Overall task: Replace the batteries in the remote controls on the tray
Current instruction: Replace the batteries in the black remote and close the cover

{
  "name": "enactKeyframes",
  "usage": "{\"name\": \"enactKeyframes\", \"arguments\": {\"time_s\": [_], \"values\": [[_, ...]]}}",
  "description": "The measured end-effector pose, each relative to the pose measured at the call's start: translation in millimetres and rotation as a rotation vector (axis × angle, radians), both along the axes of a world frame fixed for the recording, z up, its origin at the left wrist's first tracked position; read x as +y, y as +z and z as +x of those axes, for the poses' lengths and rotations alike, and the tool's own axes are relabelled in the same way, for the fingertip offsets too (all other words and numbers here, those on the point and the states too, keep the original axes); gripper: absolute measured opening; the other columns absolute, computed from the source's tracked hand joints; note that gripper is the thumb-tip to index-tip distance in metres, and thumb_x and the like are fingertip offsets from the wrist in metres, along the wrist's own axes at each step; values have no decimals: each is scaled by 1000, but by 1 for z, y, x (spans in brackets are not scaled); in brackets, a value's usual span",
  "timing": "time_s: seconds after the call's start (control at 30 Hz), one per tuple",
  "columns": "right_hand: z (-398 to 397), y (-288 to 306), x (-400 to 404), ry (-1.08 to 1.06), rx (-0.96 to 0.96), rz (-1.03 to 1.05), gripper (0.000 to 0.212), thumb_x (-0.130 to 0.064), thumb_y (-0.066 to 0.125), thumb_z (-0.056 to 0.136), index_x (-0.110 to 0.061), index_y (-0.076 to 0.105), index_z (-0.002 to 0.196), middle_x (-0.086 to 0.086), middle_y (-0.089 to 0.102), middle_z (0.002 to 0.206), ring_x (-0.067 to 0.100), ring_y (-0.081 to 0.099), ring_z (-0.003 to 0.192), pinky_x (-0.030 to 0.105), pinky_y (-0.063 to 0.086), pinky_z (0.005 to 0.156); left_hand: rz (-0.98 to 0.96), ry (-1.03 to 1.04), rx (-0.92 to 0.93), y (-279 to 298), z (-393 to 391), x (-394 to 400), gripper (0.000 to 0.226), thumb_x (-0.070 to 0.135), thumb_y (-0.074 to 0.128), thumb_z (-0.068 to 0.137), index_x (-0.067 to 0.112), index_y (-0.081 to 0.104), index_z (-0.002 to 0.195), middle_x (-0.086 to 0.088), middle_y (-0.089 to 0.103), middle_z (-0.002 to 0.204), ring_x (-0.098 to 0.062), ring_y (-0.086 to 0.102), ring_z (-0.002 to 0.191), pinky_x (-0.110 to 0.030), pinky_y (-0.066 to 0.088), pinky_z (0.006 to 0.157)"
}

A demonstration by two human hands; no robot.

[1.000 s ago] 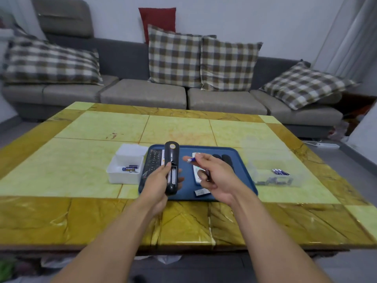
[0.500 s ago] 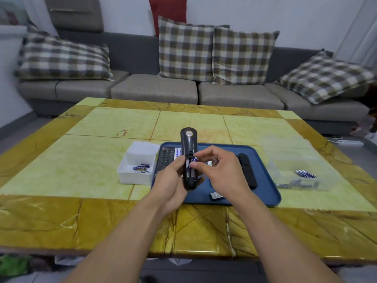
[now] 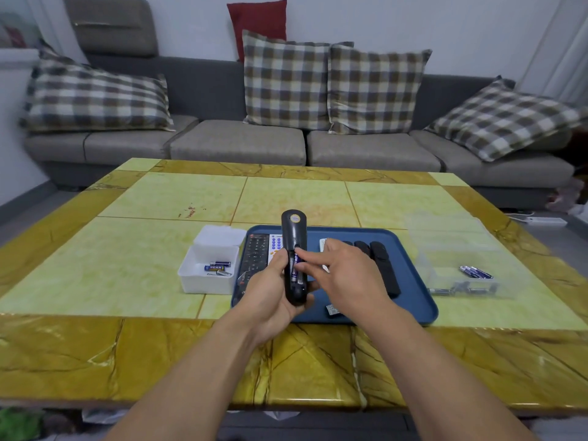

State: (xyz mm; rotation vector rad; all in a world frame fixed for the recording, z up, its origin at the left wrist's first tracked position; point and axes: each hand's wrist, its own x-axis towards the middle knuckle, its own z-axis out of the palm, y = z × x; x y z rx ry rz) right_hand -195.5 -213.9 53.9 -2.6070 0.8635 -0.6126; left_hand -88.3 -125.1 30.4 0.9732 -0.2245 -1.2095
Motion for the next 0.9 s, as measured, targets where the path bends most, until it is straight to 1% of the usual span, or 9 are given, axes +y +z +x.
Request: {"name": "enactKeyframes", "arguments": {"time_s": [0.07, 0.23, 0.37, 0.43, 0.5, 0.57, 0.67, 0.77, 0.9], "values": [[0, -5, 5, 20, 67, -90, 32, -53, 43, 100, -54, 58, 128, -2, 36, 75, 15, 47, 71, 28, 28, 53, -8, 19, 47, 0, 0, 0, 45, 43, 38, 107, 10, 59, 129, -6, 68, 86, -17, 67, 69, -34, 52, 63], [-2, -3, 14, 82, 216, -208, 42, -39, 33, 106, -49, 36, 146, -2, 38, 82, 23, 54, 75, 39, 46, 62, 30, 39, 60, -6, 5, -3, 59, 51, 40, 104, 7, 53, 142, -16, 62, 123, -30, 59, 110, -40, 54, 79], [-2, -2, 23, 109, 337, -312, 53, -27, 36, 102, -40, 25, 153, -3, 43, 92, 27, 58, 79, 36, 40, 59, 44, 68, 45, -11, 4, -4, 52, 45, 40, 106, 6, 57, 135, -17, 68, 115, -29, 66, 103, -39, 57, 74], [-1, -1, 22, 112, 310, -282, 51, -27, 37, 103, -41, 29, 151, -4, 41, 91, 25, 58, 79, 36, 40, 59, 33, 87, 15, -10, 2, -5, 46, 39, 41, 107, 4, 58, 132, -17, 68, 110, -28, 66, 99, -41, 56, 77], [-1, -3, 16, 141, 185, -107, 42, -29, 40, 104, -43, 43, 144, -5, 41, 87, 19, 53, 78, 34, 41, 62, 0, 124, -19, -7, 2, -7, 41, 32, 38, 109, 5, 56, 133, -18, 67, 110, -29, 64, 101, -43, 55, 85], [-3, -6, 9, 146, -39, 215, 36, -24, 47, 103, -41, 59, 133, -7, 45, 86, 10, 50, 75, 26, 40, 67, -31, 175, -46, -5, 4, -11, 39, 29, 34, 110, 6, 51, 137, -20, 67, 112, -31, 65, 100, -42, 52, 88], [-12, -4, 3, 80, -233, 657, 35, -8, 47, 102, -32, 64, 121, -9, 55, 85, 10, 51, 68, 22, 43, 65, -12, 210, -88, -7, 9, -15, 38, 29, 33, 110, 9, 47, 140, -15, 72, 106, -29, 69, 89, -36, 50, 75], [-19, -1, 5, 124, -300, 786, 35, 1, 39, 104, -21, 59, 122, -12, 64, 92, 8, 61, 75, 15, 51, 70, -18, 191, -117, -7, 11, -14, 36, 28, 31, 111, 12, 47, 139, -14, 74, 106, -27, 71, 86, -38, 50, 80], [-16, -1, 4, 141, -443, 799, 26, -2, 48, 102, -15, 63, 119, 2, 73, 104, 15, 71, 92, 20, 55, 81, -35, 142, -113, -8, 12, -13, 34, 25, 31, 111, 11, 51, 135, -16, 75, 106, -26, 73, 84, -41, 51, 84]]}}
